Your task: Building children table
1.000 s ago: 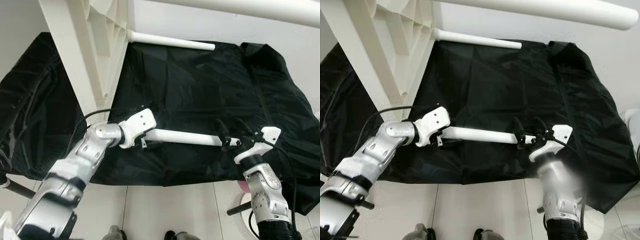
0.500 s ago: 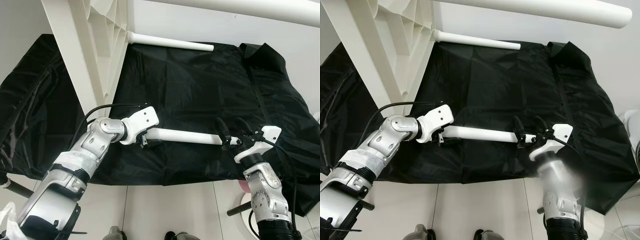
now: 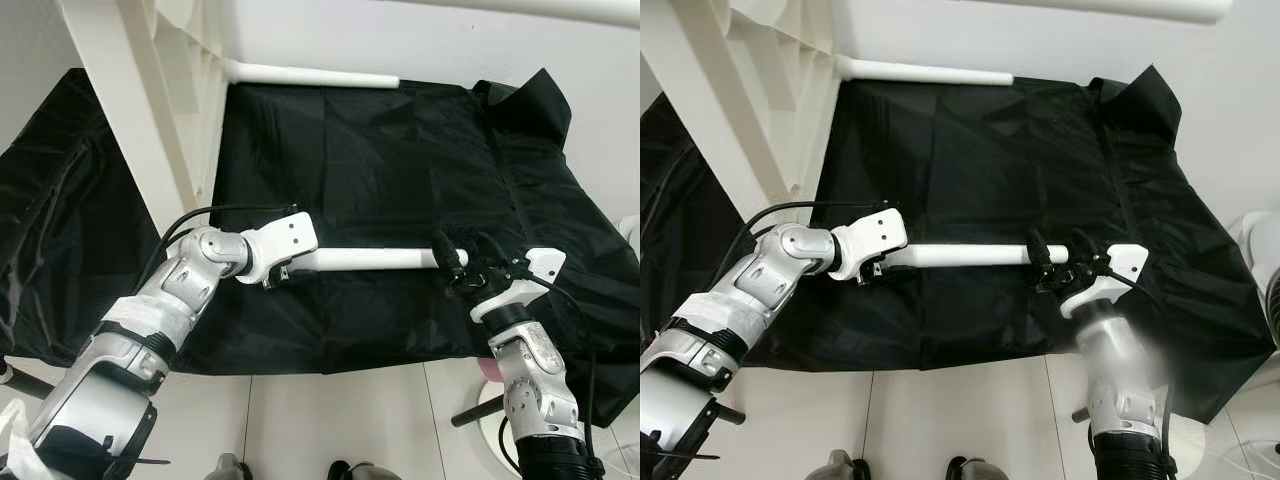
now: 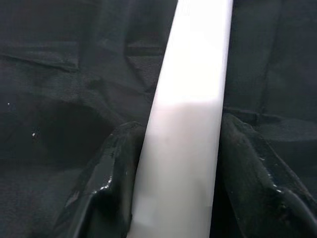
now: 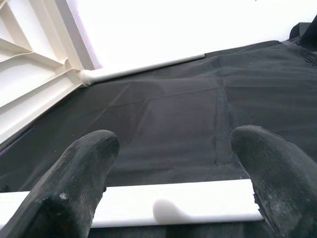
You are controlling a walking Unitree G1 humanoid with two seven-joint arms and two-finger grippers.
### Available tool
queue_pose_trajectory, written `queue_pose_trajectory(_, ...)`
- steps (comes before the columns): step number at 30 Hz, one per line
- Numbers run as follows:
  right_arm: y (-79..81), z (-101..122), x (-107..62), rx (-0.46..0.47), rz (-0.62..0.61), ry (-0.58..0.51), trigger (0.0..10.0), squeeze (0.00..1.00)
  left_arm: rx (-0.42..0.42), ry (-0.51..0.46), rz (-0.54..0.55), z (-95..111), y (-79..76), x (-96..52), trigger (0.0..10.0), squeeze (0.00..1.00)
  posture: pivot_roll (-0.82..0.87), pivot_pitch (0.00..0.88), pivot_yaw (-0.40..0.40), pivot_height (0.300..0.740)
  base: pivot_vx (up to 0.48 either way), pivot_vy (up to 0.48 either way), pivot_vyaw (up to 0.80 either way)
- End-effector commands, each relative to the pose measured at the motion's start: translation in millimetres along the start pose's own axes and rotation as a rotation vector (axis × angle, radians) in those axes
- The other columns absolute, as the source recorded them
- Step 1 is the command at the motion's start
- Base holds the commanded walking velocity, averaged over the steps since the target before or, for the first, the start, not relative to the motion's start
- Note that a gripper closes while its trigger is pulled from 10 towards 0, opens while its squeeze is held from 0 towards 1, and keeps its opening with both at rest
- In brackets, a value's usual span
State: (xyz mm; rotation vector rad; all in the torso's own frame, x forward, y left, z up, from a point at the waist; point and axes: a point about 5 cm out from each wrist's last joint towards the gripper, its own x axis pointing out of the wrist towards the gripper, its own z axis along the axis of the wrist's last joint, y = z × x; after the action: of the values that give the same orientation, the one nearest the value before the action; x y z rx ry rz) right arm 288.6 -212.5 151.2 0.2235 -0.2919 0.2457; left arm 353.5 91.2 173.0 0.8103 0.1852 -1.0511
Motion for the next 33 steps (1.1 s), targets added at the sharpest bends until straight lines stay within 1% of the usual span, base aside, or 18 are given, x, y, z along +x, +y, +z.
queue_pose_trajectory(1,-5.1,-1,-2.7,-0.01,-0.021,0.011,10.0,0.0,-0.029,0.037,0.013,-12,-2.9,-1.4,10.0,0.0,0.0,0.119,-0.016,0.74,0.0,0.0,0.0)
queue_pose_trajectory(5,-5.3,-2,-2.3,-0.011,-0.021,0.012,10.0,0.0,-0.008,0.026,0.0,-10,-3.9,-1.9,10.0,0.0,0.01,0.117,-0.017,0.74,0.0,0.0,0.0)
queue_pose_trajectory(7,-5.5,-2,-1.7,-0.01,-0.02,0.013,10.0,0.0,0.023,0.003,-0.03,-8,-6.7,-3.1,10.0,0.0,0.01,0.117,-0.018,0.74,0.0,0.0,0.0)
queue_pose_trajectory(11,-5.5,-3,-1.7,-0.01,-0.02,0.014,10.0,0.0,0.028,-0.009,-0.044,-7,-8.2,-3.8,10.0,0.0,0.01,0.117,-0.018,0.74,0.0,0.0,0.0)
queue_pose_trajectory(12,-5.6,-3,-1.4,-0.01,-0.02,0.014,10.0,0.0,0.027,-0.022,-0.06,-6,-9.8,-4.9,10.0,0.02,0.01,0.115,-0.019,0.74,0.0,0.0,0.0)
queue_pose_trajectory(13,-5.5,-3,-1.3,-0.011,-0.019,0.016,10.0,0.0,0.026,-0.054,-0.084,-4,-12.1,-7.2,10.0,1.0,0.01,0.115,-0.019,0.74,0.0,0.0,0.0)
queue_pose_trajectory(15,-5.5,-3,-1.3,-0.011,-0.019,0.016,10.0,0.0,0.026,-0.054,-0.084,-4,-12.1,-7.2,10.0,1.0,0.01,0.115,-0.019,0.74,0.0,0.0,0.0)
queue_pose_trajectory(17,-5.5,-4,-1.1,-0.011,-0.018,0.017,10.0,0.0,0.039,-0.093,-0.118,0,-15.5,-10.6,10.0,1.0,0.01,0.113,-0.019,0.74,0.0,0.0,0.0)
queue_pose_trajectory(19,-5.4,-5,-1.0,-0.01,-0.017,0.018,10.0,0.0,0.049,-0.101,-0.127,0,-16.6,-11.6,10.0,1.0,0.01,0.113,-0.019,0.74,0.0,0.0,0.0)
queue_pose_trajectory(20,-5.6,-5,-0.8,-0.01,-0.016,0.02,10.0,0.0,0.059,-0.117,-0.143,2,-17.5,-14.3,10.0,0.0,0.01,0.112,-0.019,0.74,0.0,0.0,0.0)
queue_pose_trajectory(21,-5.6,-5,-0.8,-0.01,-0.016,0.02,10.0,0.0,0.059,-0.117,-0.143,2,-17.5,-14.3,10.0,0.0,0.01,0.112,-0.019,0.74,0.0,0.0,0.0)
queue_pose_trajectory(23,-6.1,-5,0.5,-0.011,-0.012,0.023,10.0,0.0,0.066,-0.154,-0.175,6,-18.2,-20.8,10.0,0.0,0.01,0.111,-0.018,0.74,0.0,0.0,0.0)
queue_pose_trajectory(24,-6.1,-5,0.5,-0.011,-0.012,0.023,10.0,0.0,0.066,-0.154,-0.175,6,-18.2,-20.8,10.0,0.0,0.01,0.111,-0.018,0.74,0.0,0.0,0.0)
queue_pose_trajectory(26,-6.2,-5,3.0,-0.01,-0.009,0.026,10.0,0.0,0.067,-0.196,-0.17,9,-14.8,-26.7,10.0,0.0,0.01,0.111,-0.02,0.74,0.0,0.0,0.0)
queue_pose_trajectory(27,-6.2,-5,3.0,-0.01,-0.009,0.026,10.0,0.0,0.067,-0.196,-0.17,9,-14.8,-26.7,10.0,0.0,0.01,0.111,-0.02,0.74,0.0,0.0,0.0)
queue_pose_trajectory(31,-8.0,-4,12.5,-0.011,-0.024,0.047,10.0,0.0,-0.005,-0.317,-0.106,23,-0.7,-37.7,10.0,0.0,0.01,0.109,-0.023,0.74,0.0,0.0,0.0)
queue_pose_trajectory(33,-9.0,-3,20.2,-0.022,-0.033,0.061,10.0,0.0,-0.068,-0.375,-0.075,30,4.1,-40.6,10.0,0.0,0.01,0.107,-0.026,0.74,0.0,0.0,0.0)
